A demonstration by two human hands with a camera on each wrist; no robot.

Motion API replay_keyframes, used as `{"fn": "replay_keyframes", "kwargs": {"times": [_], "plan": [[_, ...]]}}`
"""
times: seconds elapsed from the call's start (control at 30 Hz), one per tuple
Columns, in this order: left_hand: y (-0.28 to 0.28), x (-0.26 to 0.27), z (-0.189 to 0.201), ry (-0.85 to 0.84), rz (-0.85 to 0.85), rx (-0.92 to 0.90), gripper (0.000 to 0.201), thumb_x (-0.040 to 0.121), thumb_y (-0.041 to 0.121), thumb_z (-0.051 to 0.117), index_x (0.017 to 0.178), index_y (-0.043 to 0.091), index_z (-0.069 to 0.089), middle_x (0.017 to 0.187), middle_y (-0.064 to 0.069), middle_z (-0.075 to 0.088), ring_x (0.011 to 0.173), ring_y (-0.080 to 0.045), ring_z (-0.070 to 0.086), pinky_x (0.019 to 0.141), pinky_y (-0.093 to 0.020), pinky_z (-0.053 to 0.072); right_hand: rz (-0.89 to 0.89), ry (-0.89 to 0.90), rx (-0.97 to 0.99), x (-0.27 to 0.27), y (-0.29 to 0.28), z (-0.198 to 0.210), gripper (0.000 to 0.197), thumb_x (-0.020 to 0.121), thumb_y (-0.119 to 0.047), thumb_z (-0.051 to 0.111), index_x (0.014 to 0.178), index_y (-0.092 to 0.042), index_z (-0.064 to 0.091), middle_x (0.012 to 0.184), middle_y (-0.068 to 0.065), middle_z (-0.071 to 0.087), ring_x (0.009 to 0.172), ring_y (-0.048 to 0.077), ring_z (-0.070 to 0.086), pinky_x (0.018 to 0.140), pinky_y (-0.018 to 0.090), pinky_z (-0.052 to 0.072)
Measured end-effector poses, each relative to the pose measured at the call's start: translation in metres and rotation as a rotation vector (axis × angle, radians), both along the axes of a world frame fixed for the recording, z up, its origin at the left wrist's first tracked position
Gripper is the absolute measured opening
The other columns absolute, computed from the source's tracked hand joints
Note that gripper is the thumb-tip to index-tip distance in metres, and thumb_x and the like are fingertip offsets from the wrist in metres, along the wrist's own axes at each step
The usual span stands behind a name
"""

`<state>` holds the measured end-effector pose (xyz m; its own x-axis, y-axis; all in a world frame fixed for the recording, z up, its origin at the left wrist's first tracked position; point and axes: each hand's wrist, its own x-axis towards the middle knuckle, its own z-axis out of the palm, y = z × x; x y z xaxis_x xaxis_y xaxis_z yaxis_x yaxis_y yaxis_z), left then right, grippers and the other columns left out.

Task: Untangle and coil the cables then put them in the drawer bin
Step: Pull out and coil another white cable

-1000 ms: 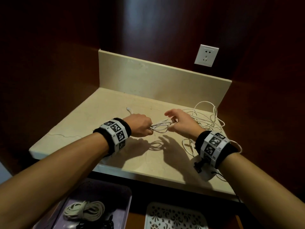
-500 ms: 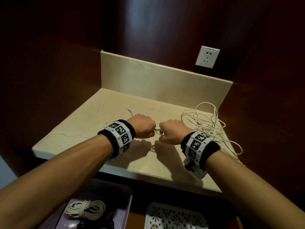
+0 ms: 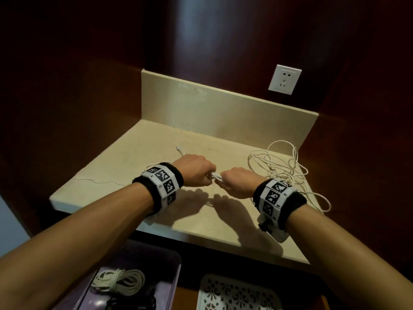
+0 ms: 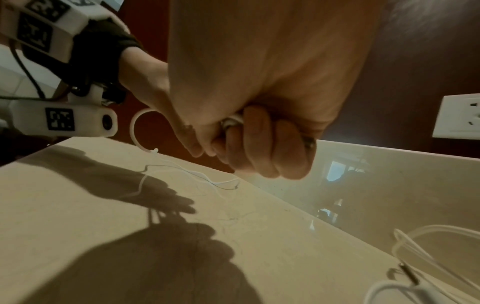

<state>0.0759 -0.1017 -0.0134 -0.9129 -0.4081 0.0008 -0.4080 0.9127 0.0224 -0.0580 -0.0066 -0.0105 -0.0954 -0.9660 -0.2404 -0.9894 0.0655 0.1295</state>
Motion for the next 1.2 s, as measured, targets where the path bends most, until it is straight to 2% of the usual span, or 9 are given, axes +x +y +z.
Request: {"fn": "replay_keyframes", "kwargs": {"times": [0.13,0.23,0.37,0.53,0.63,0.8,0.93,1.03,1.2], "plan": [[-0.010,0.006,0.007,0.149,0.079,0.220,0.048,0.089,0.032,0.065,0.132,0.021,0.049,0.115,0.001,0.064,0.098,-0.019,0.057,0.081,-0.031,0.044,-0.069,0.017,-0.036,-0.015,0.004,-0.001,0.035,0.104,-0.034,0.032,0.085,-0.011,0.050,0.080,0.008,0.053,0.073,0.029,0.051,0.067,0.035,0.041],[-0.013,0.010,0.011,0.261,0.139,0.374,0.042,0.092,0.026,0.064,0.132,0.016,0.055,0.117,-0.002,0.066,0.093,-0.014,0.053,0.080,-0.023,0.039,-0.112,0.033,-0.069,-0.022,0.008,0.000,0.039,0.104,-0.035,0.031,0.093,-0.008,0.057,0.083,0.008,0.055,0.076,0.027,0.053,0.066,0.034,0.039],[-0.008,0.005,0.009,0.416,0.211,0.616,0.033,0.092,0.012,0.062,0.125,0.010,0.061,0.114,-0.007,0.066,0.078,-0.013,0.057,0.066,-0.019,0.044,-0.129,0.099,-0.115,-0.022,0.009,0.001,0.037,0.104,-0.036,0.030,0.097,-0.011,0.056,0.085,0.007,0.054,0.077,0.026,0.052,0.066,0.034,0.039],[0.003,-0.001,0.009,0.581,0.279,1.034,0.037,0.090,-0.012,0.050,0.126,-0.004,0.053,0.093,-0.015,0.059,0.051,-0.021,0.059,0.046,-0.030,0.053,-0.140,0.152,-0.188,-0.022,0.011,0.002,0.030,0.104,-0.030,0.032,0.098,-0.012,0.054,0.082,0.006,0.055,0.078,0.027,0.056,0.065,0.035,0.041],[0.004,-0.001,0.014,0.612,0.338,1.018,0.032,0.090,-0.006,0.053,0.123,-0.004,0.057,0.094,-0.017,0.062,0.063,-0.021,0.061,0.053,-0.030,0.054,-0.166,0.191,-0.225,-0.029,0.015,0.001,0.026,0.103,-0.025,0.031,0.097,-0.012,0.053,0.071,0.003,0.048,0.072,0.025,0.051,0.063,0.034,0.036],[-0.003,0.005,0.021,0.446,0.337,0.568,0.018,0.087,0.016,0.066,0.101,0.010,0.076,0.098,-0.003,0.072,0.087,-0.015,0.063,0.078,-0.023,0.048,-0.189,0.241,-0.250,-0.038,0.020,0.003,0.024,0.101,-0.021,0.031,0.096,-0.012,0.053,0.065,0.001,0.043,0.070,0.028,0.050,0.064,0.035,0.038],[0.002,0.002,0.019,0.405,0.337,0.749,0.012,0.088,0.001,0.061,0.092,-0.003,0.071,0.065,-0.009,0.060,0.044,-0.015,0.049,0.040,-0.021,0.042,-0.167,0.241,-0.246,-0.033,0.019,0.005,0.022,0.101,-0.022,0.031,0.091,-0.014,0.048,0.065,0.001,0.044,0.068,0.027,0.049,0.064,0.035,0.037],[0.006,0.002,0.016,0.449,0.347,0.897,0.011,0.088,-0.008,0.053,0.089,-0.005,0.063,0.062,-0.014,0.060,0.043,-0.019,0.054,0.041,-0.027,0.049,-0.167,0.216,-0.257,-0.030,0.017,0.005,0.023,0.101,-0.022,0.031,0.090,-0.014,0.049,0.066,0.001,0.045,0.063,0.024,0.045,0.063,0.034,0.035],[0.012,0.003,0.012,0.508,0.389,1.075,0.024,0.091,0.000,0.052,0.116,-0.001,0.051,0.064,-0.016,0.059,0.052,-0.027,0.057,0.053,-0.035,0.057,-0.145,0.260,-0.268,-0.022,0.015,0.006,0.019,0.100,-0.019,0.033,0.091,-0.014,0.048,0.063,0.001,0.042,0.062,0.025,0.043,0.059,0.033,0.031]]}}
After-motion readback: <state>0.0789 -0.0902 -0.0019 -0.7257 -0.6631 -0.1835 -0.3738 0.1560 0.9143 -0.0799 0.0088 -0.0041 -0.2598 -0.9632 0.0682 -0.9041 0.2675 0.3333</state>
